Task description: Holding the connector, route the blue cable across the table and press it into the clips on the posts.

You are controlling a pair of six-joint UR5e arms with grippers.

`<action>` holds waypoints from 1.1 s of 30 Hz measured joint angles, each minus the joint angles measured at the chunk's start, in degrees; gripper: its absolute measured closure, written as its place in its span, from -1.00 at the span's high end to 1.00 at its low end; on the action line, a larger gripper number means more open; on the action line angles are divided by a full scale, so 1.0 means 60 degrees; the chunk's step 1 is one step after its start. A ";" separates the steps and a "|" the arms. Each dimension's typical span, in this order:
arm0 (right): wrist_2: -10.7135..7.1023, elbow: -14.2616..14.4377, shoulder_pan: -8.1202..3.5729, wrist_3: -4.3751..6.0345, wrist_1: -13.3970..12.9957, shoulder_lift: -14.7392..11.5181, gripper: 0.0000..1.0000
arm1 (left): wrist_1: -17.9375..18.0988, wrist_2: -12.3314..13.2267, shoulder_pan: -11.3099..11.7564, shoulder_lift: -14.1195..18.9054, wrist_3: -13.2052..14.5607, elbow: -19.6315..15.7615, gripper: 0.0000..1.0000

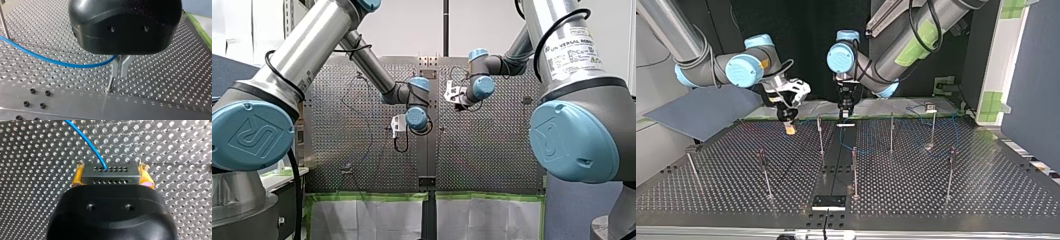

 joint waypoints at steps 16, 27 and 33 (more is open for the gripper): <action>0.0001 0.0249 -0.0011 -0.0029 -0.0065 0.0007 -1.00 | 0.0000 0.0000 0.0000 0.0000 0.0000 0.0000 -0.84; 0.0002 0.0325 -0.0015 -0.0038 -0.0085 0.0008 -1.00 | 0.0000 0.0000 0.0000 0.0000 0.0000 0.0000 -0.84; 0.0002 0.0350 -0.0017 -0.0041 -0.0091 0.0009 -1.00 | 0.0000 0.0000 0.0000 0.0000 0.0000 0.0000 -0.84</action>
